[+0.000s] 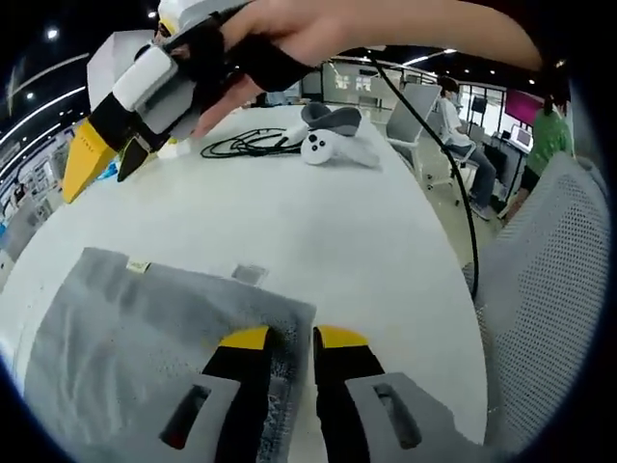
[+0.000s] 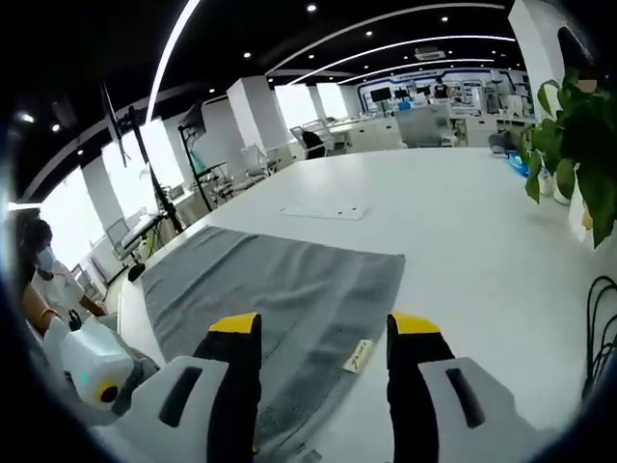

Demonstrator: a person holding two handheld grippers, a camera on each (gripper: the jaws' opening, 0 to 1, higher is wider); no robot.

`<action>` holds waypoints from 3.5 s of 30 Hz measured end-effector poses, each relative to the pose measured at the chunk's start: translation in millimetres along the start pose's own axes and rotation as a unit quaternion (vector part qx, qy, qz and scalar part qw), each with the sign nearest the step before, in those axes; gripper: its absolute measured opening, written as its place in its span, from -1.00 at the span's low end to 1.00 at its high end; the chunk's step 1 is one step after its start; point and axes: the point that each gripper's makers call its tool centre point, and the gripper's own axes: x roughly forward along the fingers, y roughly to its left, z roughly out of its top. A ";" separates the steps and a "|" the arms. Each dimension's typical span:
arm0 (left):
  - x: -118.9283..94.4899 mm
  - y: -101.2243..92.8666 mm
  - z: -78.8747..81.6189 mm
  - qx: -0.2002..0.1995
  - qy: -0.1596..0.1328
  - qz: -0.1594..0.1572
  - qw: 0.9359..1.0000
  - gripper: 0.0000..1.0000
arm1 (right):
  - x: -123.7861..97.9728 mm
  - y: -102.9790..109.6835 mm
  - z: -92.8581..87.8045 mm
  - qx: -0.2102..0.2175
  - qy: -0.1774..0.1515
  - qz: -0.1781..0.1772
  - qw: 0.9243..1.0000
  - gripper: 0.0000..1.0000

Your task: Fold the towel on the table until its edges align and the towel forms a compact rectangular stack.

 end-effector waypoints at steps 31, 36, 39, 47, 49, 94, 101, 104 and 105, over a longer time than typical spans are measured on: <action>1.1 3.8 0.2 -0.003 -0.015 -0.015 1.000 -0.92 | 73.1 -60.3 -19.2 0.035 0.044 -0.091 0.994 -0.48; 2.3 5.3 -2.6 -0.016 -0.018 -0.013 1.000 -0.92 | 91.2 -64.8 -25.1 -0.005 0.068 -0.102 0.992 -0.52; 2.2 5.5 -2.9 -0.023 -0.023 -0.008 0.999 -0.92 | 99.2 -68.2 -23.1 0.004 0.063 -0.108 0.992 -0.54; 1.4 5.7 -3.8 -0.035 -0.039 -0.005 0.999 -0.92 | 106.9 -69.2 -29.0 -0.010 0.061 -0.124 0.990 -0.77; 1.3 5.6 -3.9 -0.034 -0.040 -0.004 0.999 -0.92 | 107.0 -69.7 -29.5 -0.024 0.065 -0.129 0.989 -0.78; -0.2 -14.6 71.0 -0.067 -0.088 0.008 0.994 -0.93 | 34.8 -97.8 2.7 -0.032 0.040 -0.149 0.987 -1.00; 4.0 -26.4 95.2 -0.050 -0.101 -0.003 0.994 -0.93 | 9.7 -109.7 12.2 -0.030 0.029 -0.162 0.986 -1.00; 4.2 -27.2 104.7 -0.055 -0.114 0.002 0.992 -0.93 | 3.3 -114.6 14.1 -0.031 0.028 -0.166 0.985 -1.00; 4.4 -27.0 106.9 -0.059 -0.117 0.005 0.991 -0.93 | 0.1 -117.5 15.7 -0.030 0.026 -0.169 0.985 -1.00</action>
